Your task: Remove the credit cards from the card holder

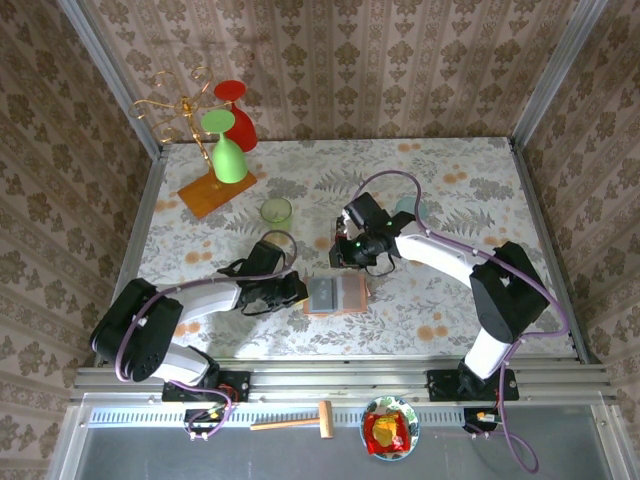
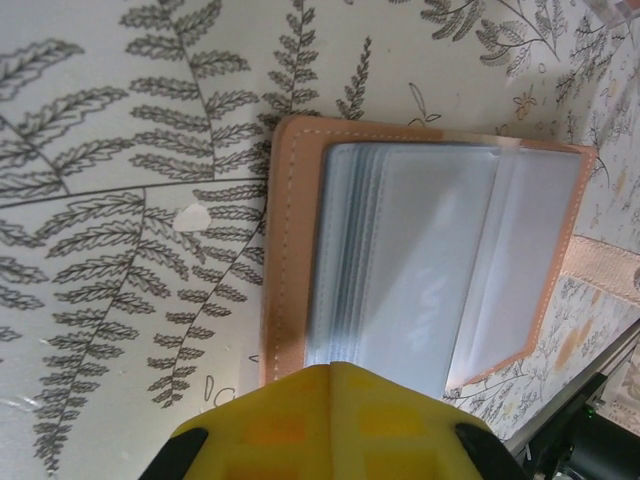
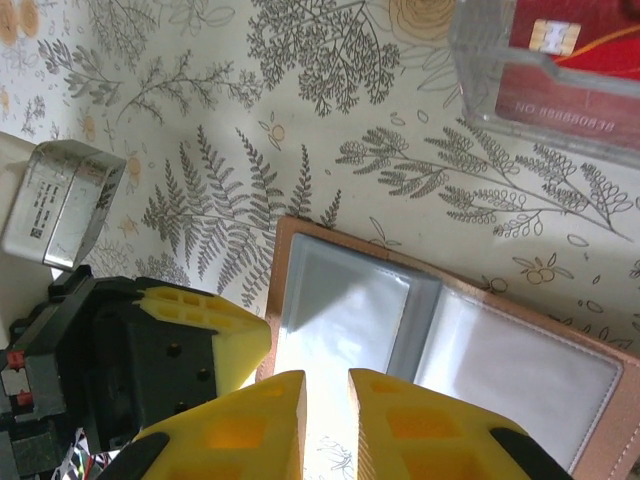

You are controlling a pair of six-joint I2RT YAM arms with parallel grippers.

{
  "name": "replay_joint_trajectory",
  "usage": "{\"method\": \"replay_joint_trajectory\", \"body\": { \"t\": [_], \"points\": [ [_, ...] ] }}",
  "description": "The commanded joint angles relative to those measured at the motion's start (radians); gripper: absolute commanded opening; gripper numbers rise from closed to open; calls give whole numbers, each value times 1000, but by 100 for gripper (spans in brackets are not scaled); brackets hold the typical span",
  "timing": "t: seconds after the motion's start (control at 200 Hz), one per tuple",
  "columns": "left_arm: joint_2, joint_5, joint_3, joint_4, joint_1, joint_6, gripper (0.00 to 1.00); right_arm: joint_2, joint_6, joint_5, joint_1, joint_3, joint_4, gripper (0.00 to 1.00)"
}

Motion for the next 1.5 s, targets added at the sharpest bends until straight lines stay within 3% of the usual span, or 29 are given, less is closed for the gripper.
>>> {"method": "replay_joint_trajectory", "body": {
  "t": [0.0, 0.47, 0.685, 1.495],
  "points": [
    [17, -12, -14, -7, -5, 4, 7, -34, 38, -4, 20, -24, 7, 22],
    [52, -5, -48, 41, -5, -13, 7, -11, 213, -83, 58, -104, 98, 29],
    [53, 1, -50, 44, -4, -12, 7, 16, 320, -157, 65, -167, 227, 31],
    [58, 8, -48, 47, -5, -11, 7, 108, 259, -112, 78, -120, 131, 33]
  ]
}}
